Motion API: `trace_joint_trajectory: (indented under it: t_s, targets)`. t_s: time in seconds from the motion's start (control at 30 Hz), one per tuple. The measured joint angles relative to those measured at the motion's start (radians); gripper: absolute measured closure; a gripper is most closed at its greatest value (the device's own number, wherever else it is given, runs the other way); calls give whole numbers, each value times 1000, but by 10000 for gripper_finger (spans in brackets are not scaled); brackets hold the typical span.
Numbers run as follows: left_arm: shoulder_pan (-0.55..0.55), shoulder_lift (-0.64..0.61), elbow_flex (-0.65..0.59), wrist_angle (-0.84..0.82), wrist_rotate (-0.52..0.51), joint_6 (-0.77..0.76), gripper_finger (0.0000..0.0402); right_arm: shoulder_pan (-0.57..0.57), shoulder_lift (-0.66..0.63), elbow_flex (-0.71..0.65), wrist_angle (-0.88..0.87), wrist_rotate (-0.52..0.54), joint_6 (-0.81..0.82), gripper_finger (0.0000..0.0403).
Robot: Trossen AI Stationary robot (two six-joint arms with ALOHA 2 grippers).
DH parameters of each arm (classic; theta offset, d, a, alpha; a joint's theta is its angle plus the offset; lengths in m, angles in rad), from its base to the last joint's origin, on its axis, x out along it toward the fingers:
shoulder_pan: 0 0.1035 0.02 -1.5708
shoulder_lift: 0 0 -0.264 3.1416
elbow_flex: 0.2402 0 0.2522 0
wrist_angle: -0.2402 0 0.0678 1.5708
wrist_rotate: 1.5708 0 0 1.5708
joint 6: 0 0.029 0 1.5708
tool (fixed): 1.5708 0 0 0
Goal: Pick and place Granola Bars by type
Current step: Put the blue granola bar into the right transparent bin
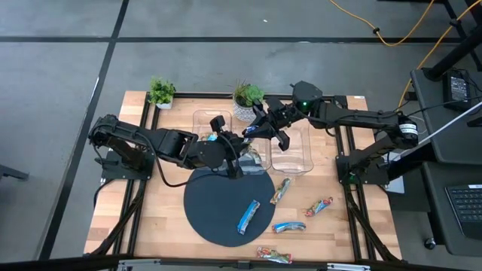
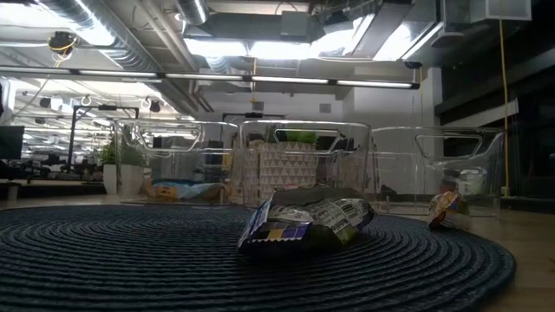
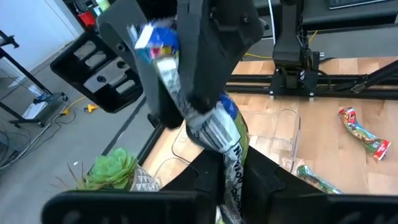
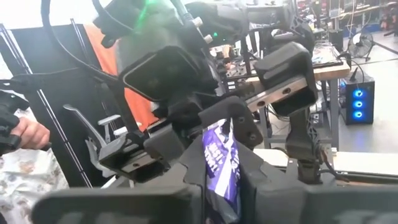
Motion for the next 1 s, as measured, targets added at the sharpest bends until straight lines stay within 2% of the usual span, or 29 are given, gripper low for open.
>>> trace_joint_trajectory:
  t_s: [0.1, 0.2, 0.33, 0.47, 0.6, 0.77, 1.0]
  targets:
    - [-10, 0, 0, -2, 10, -11, 331, -11, -7, 7, -20, -5, 1, 353]
    - [-24, 0, 0, -2, 32, -38, 294, -33, -9, 42, -90, -8, -25, 362]
    - [-42, 0, 1, -14, 37, -101, 245, -67, -9, 124, -242, -39, -101, 366]
    - [-62, 1, 1, -85, 48, -195, 213, -98, -10, 228, -457, -34, -230, 368]
    - [-77, 1, 1, -156, 47, -288, 203, -115, -11, 340, -705, 37, -378, 362]
    - [-87, 1, 1, -242, 24, -392, 204, -124, -12, 450, -1043, 210, -583, 370]
    - [-86, 1, 1, -274, -5, -446, 205, -193, -47, 439, -1330, 210, -638, 366]
